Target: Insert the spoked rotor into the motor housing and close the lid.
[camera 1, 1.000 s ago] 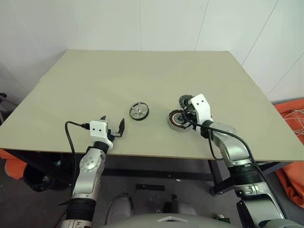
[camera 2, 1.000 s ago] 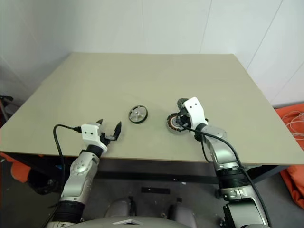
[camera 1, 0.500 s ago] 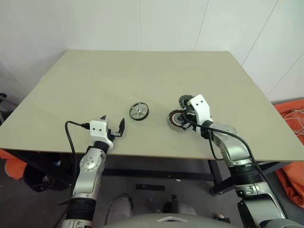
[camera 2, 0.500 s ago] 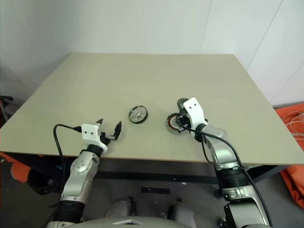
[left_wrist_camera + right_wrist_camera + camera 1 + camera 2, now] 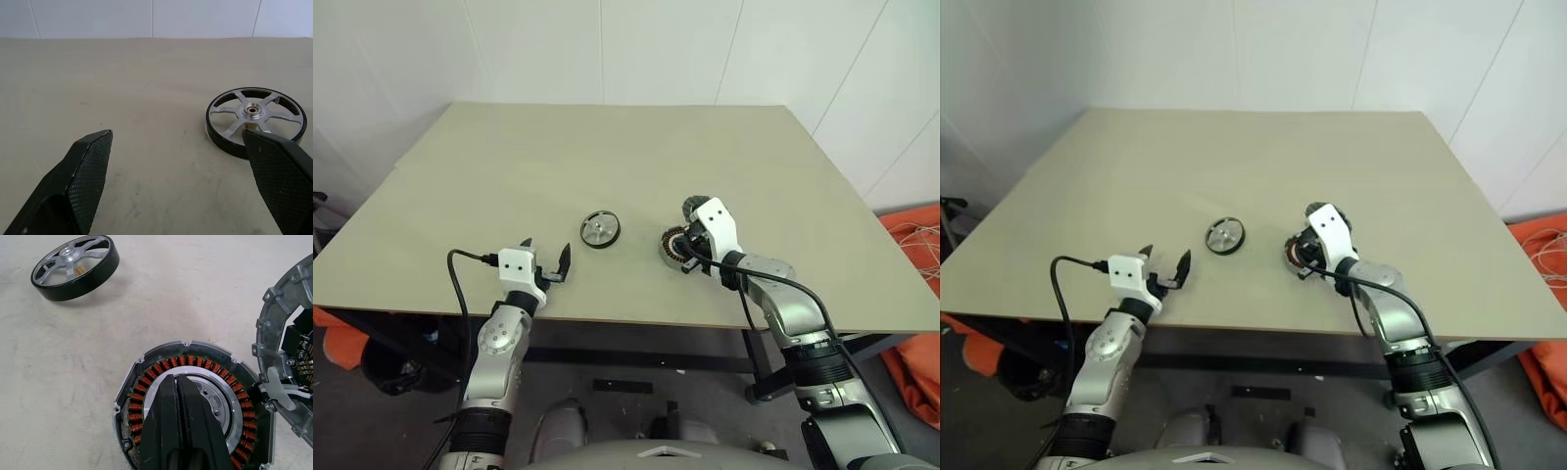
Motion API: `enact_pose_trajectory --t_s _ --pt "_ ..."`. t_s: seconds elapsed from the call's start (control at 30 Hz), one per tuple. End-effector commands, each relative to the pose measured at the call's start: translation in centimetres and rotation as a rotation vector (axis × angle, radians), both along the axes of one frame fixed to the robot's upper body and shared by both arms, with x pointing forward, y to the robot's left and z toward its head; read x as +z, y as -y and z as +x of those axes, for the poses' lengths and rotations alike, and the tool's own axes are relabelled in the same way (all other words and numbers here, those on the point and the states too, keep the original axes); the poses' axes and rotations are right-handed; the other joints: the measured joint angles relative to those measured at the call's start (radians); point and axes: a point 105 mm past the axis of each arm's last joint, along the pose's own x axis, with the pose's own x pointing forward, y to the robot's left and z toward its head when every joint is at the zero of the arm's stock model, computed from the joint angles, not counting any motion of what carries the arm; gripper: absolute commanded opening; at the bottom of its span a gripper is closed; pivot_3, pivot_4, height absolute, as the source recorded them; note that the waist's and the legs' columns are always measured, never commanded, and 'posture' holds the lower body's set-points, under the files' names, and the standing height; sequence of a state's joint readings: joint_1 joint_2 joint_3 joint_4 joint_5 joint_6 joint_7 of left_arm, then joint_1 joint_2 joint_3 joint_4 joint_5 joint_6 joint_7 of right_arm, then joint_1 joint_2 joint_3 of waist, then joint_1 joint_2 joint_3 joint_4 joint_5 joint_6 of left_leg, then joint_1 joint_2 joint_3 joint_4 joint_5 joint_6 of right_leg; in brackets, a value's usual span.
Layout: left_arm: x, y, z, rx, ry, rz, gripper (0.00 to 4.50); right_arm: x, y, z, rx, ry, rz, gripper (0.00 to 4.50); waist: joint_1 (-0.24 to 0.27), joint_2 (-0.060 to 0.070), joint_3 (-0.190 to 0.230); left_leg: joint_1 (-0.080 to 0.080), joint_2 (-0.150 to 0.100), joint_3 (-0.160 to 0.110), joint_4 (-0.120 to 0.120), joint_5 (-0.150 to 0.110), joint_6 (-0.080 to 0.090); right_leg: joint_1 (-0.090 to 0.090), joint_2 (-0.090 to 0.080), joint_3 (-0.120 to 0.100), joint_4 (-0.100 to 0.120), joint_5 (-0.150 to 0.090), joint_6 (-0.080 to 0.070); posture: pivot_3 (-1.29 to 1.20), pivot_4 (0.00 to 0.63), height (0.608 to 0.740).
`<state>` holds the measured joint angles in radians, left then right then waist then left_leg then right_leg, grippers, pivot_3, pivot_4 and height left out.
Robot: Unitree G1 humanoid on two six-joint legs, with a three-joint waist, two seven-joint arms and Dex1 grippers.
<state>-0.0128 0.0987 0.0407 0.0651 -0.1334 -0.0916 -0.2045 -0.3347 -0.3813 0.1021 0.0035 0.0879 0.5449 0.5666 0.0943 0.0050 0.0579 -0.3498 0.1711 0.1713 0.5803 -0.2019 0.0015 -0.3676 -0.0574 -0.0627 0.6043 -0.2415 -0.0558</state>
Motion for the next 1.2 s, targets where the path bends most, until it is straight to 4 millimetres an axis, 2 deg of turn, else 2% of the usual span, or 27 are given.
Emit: enact_pose_trajectory --t_s 0.03,0.27,0.57,0.77,1.2 --pt "1.1 0.0 0.0 0.001 0.049 0.0 4.5 2.0 0.6 0.8 -0.028 0.078 0.009 0.01 0.0 0.0 0.0 0.0 0.0 0.0 0.0 0.0 0.0 0.0 0.0 0.0 0.0 0.0 0.0 0.0 0.0 0.74" --pt "1.1 0.1 0.1 -0.003 0.047 -0.001 4.5 2.7 1.6 1.3 -0.084 0.112 0.013 0.01 0.0 0.0 0.0 0.0 0.0 0.0 0.0 0.0 0.0 0.0 0.0 0.0 0.0 0.0 0.0 0.0 0.0 0.74" --pt "1.0 0.0 0.0 -0.002 0.041 0.0 4.5 2.0 0.6 -0.5 0.018 0.052 0.034 0.01 0.0 0.0 0.0 0.0 0.0 0.0 0.0 0.0 0.0 0.0 0.0 0.0 0.0 -0.001 0.001 0.0 0.0 0.74" --pt "1.0 0.0 -0.1 -0.001 0.041 0.001 4.5 1.6 0.4 -0.6 0.02 0.038 0.031 0.01 0.0 0.0 0.0 0.0 0.0 0.0 0.0 0.0 0.0 0.0 0.0 0.0 0.0 -0.003 0.005 0.0 0.0 0.74" --pt "1.1 0.0 -0.1 0.005 0.041 0.001 4.5 0.8 -0.5 -0.8 0.057 0.007 0.031 0.01 0.0 0.0 0.0 0.0 0.0 0.0 0.0 0.0 0.0 0.0 0.0 0.0 0.0 -0.002 0.003 0.0 0.0 0.74"
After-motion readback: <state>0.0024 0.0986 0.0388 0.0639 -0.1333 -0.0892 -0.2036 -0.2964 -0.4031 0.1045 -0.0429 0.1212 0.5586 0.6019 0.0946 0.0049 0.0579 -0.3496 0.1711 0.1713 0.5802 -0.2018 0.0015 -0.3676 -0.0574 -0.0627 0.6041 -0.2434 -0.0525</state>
